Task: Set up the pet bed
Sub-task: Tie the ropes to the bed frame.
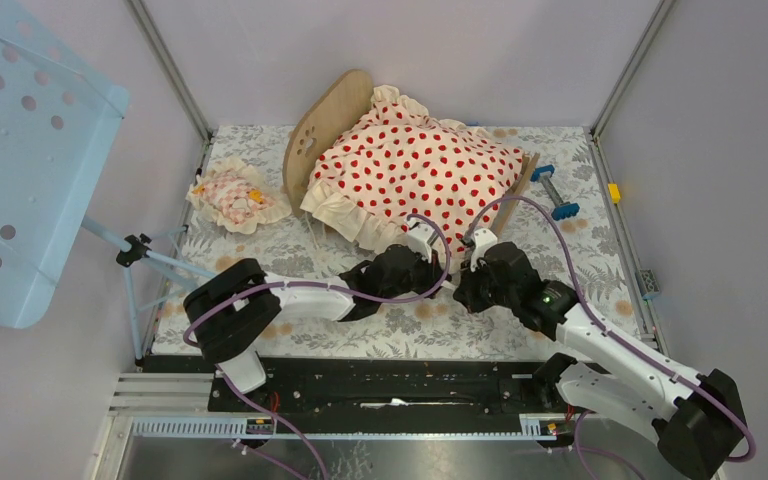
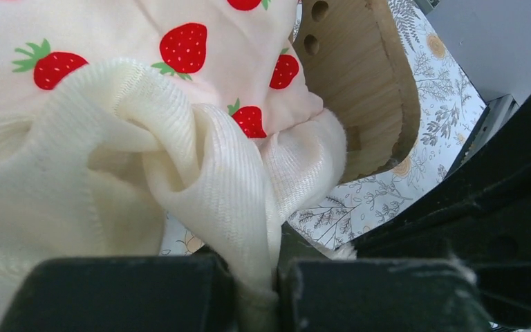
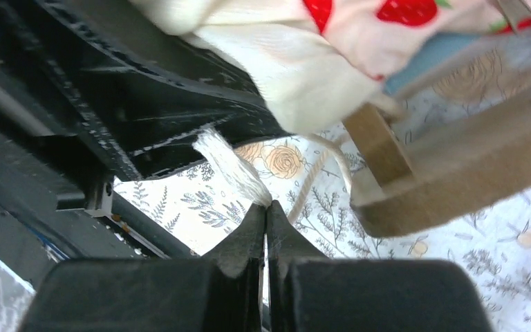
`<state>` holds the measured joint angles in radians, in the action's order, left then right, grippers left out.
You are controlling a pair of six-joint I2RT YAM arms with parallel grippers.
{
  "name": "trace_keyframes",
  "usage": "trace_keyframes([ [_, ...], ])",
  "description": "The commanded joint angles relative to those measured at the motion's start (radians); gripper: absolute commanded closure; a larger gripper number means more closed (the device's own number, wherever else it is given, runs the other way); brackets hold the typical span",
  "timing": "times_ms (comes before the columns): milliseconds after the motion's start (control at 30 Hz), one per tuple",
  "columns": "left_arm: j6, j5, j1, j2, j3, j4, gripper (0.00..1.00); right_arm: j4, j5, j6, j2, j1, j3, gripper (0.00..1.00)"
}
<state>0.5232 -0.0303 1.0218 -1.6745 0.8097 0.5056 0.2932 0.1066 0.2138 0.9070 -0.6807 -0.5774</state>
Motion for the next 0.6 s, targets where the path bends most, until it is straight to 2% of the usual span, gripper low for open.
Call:
trace_keyframes([
  [0,-0.029,0.018,-0.011,0.032,0.036,0.005,1.0,0.061,-0.102,0.194,-0.03,-0.006,-0.027,1.0],
  [267,-0.053,0.051,-0.014,0.045,0.044,-0.027,1.0,0.14,-0.198,0.253,0.028,-0.005,-0.036,1.0],
  [567,-0.067,0.093,-0.013,0.053,0.052,-0.033,1.0,0.095,-0.194,0.226,0.084,-0.005,-0.062,1.0],
])
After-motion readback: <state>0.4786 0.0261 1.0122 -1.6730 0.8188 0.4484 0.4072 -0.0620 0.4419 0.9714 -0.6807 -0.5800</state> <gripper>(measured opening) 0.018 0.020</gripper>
